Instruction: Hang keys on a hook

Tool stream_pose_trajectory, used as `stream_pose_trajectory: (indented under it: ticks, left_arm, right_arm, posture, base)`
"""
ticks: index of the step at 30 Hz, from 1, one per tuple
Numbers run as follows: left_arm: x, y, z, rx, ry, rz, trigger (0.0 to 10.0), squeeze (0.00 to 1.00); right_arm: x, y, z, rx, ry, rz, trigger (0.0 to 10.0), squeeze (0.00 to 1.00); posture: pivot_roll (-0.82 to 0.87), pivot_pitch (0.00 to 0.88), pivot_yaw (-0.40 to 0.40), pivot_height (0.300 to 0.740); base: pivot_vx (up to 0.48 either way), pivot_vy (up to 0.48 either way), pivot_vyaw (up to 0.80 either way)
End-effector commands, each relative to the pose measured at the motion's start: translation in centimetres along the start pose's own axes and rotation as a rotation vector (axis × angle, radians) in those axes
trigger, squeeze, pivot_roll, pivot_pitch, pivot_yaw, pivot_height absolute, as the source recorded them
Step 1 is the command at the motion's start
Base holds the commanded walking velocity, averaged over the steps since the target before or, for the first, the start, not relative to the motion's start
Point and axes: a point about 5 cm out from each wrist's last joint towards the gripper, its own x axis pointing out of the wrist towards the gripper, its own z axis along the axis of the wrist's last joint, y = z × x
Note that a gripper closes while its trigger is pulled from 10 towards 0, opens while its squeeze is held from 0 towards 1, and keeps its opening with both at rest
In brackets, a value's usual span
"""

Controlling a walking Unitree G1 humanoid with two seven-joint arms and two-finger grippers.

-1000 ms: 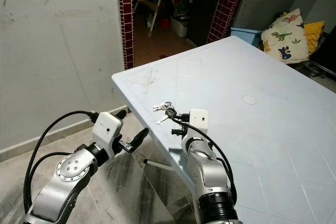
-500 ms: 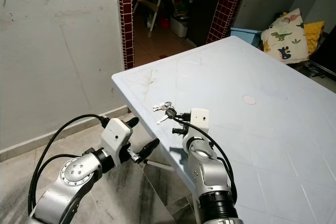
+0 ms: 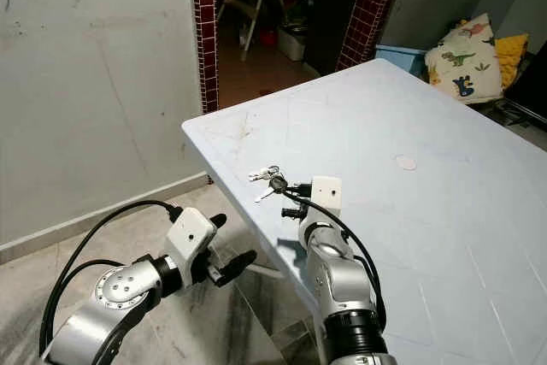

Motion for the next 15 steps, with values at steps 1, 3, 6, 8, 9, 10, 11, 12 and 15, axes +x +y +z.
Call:
stream_pose_trajectory:
  ticks: [1, 3, 6, 8, 9, 10, 11, 12, 15]
  left_arm:
    - [0.1, -0.2, 0.7, 0.016, -0.019, -0.013, 10.0, 0.0]
    - [0.1, 0.0, 0.9, 0.023, -0.028, 0.002, 10.0, 0.0]
    - [0.1, 0.5, 1.2, 0.031, -0.045, 0.042, 10.0, 0.0]
    - [0.3, 0.9, 1.6, 0.031, -0.069, 0.075, 10.0, 0.0]
    - [0.3, 0.9, 1.6, 0.031, -0.069, 0.075, 10.0, 0.0]
    - [0.3, 1.0, 1.7, 0.034, -0.081, 0.09, 10.0, 0.0]
    - [0.4, 1.0, 1.8, 0.034, -0.085, 0.094, 10.0, 0.0]
    - [0.4, 1.1, 1.8, 0.034, -0.088, 0.098, 10.0, 0.0]
    - [0.5, 1.3, 2.1, 0.038, -0.102, 0.117, 10.0, 0.0]
  right_arm:
    - [0.2, -0.6, -0.1, 0.008, 0.013, -0.018, 0.0, 0.0]
    - [0.2, -0.2, 0.7, 0.033, -0.026, 0.022, 0.0, 0.0]
    - [-0.3, 0.4, 2.9, 0.056, -0.143, 0.097, 0.0, 0.0]
    - [-1.1, 0.3, 5.5, 0.065, -0.271, 0.136, 0.0, 0.0]
    - [-1.1, 0.3, 5.5, 0.065, -0.271, 0.136, 0.0, 0.0]
    - [-1.5, 0.0, 6.7, 0.075, -0.331, 0.14, 0.0, 0.0]
    - [-1.7, -0.2, 7.0, 0.08, -0.346, 0.142, 0.0, 0.0]
    - [-1.9, -0.4, 7.5, 0.08, -0.366, 0.142, 0.0, 0.0]
    - [-2.4, -0.8, 8.5, 0.069, -0.417, 0.157, 0.0, 0.0]
  posture:
    - [0.17, 0.0, -0.088, 0.74]
    - [0.17, 0.0, -0.089, 0.74]
    - [0.17, 0.0, -0.091, 0.74]
    - [0.17, 0.0, -0.091, 0.74]
    - [0.17, 0.0, -0.091, 0.74]
    - [0.17, 0.0, -0.092, 0.74]
    - [0.17, 0.0, -0.092, 0.74]
    - [0.17, 0.0, -0.091, 0.74]
    - [0.16, 0.0, -0.09, 0.74]
  base:
    - [0.0, 0.0, 0.0]
    - [0.0, 0.0, 0.0]
    - [0.0, 0.0, 0.0]
    - [0.0, 0.0, 0.0]
    - [0.0, 0.0, 0.0]
    - [0.0, 0.0, 0.0]
    - [0.0, 0.0, 0.0]
    - [0.0, 0.0, 0.0]
    - [0.0, 0.0, 0.0]
